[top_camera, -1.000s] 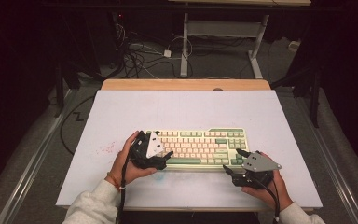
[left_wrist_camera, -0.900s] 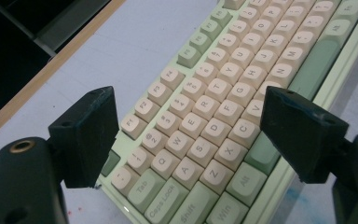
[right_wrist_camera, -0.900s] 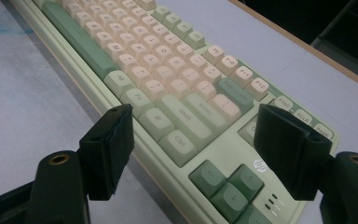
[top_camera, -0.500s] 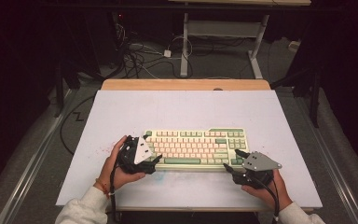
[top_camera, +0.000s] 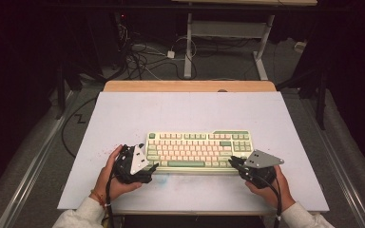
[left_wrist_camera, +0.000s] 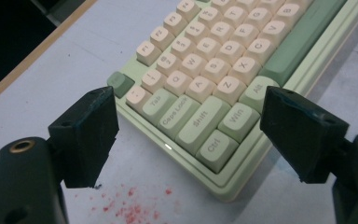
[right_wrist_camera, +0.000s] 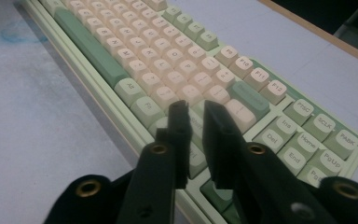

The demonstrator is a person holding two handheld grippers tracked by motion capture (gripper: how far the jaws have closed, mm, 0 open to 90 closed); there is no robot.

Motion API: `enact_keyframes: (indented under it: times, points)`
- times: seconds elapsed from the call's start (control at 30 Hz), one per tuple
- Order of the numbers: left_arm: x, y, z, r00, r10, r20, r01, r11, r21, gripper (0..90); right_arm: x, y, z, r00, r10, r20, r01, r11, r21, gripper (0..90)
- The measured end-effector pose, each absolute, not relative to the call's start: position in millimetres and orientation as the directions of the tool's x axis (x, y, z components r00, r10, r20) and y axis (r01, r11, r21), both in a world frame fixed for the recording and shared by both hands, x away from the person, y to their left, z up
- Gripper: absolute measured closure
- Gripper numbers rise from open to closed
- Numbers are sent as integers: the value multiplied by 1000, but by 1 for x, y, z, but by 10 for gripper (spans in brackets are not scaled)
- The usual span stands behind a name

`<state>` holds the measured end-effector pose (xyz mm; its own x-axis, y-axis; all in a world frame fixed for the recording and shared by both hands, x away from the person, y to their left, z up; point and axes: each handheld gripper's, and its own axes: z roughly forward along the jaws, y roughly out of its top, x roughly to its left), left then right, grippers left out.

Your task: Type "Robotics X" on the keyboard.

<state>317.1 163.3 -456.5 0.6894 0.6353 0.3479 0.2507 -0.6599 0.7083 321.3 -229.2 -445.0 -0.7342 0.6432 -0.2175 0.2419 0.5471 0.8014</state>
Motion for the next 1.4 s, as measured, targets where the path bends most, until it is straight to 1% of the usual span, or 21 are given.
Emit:
enact_keyframes:
  times: [0.1, 0.2, 0.37, 0.43, 0.5, 0.73, 1.17, 1.4]
  points:
    - [315, 169, -459, 687, 648, 329, 264, -645, 717, 181, 325, -226, -444, -744, 633, -215, 240, 553, 798, 883]
    - [312, 175, -462, 686, 652, 324, 281, -648, 707, 181, 328, -222, -444, -747, 632, -207, 247, 554, 795, 899]
    - [307, 179, -470, 687, 656, 313, 308, -653, 692, 181, 335, -216, -442, -754, 625, -202, 251, 558, 791, 900]
    - [305, 180, -472, 693, 658, 295, 319, -646, 694, 180, 338, -213, -442, -759, 620, -201, 249, 560, 790, 900]
    - [303, 180, -473, 694, 649, 311, 315, -662, 680, 179, 340, -209, -442, -763, 616, -195, 252, 562, 788, 900]
    - [301, 182, -473, 692, 654, 306, 322, -659, 680, 173, 351, -188, -442, -787, 582, -205, 235, 590, 773, 900]
    - [301, 182, -474, 693, 657, 296, 327, -653, 683, 173, 377, -150, -444, -802, 560, -209, 240, 622, 746, 900]
    - [301, 182, -475, 696, 657, 291, 330, -652, 682, 173, 387, -136, -447, -805, 554, -213, 246, 639, 729, 900]
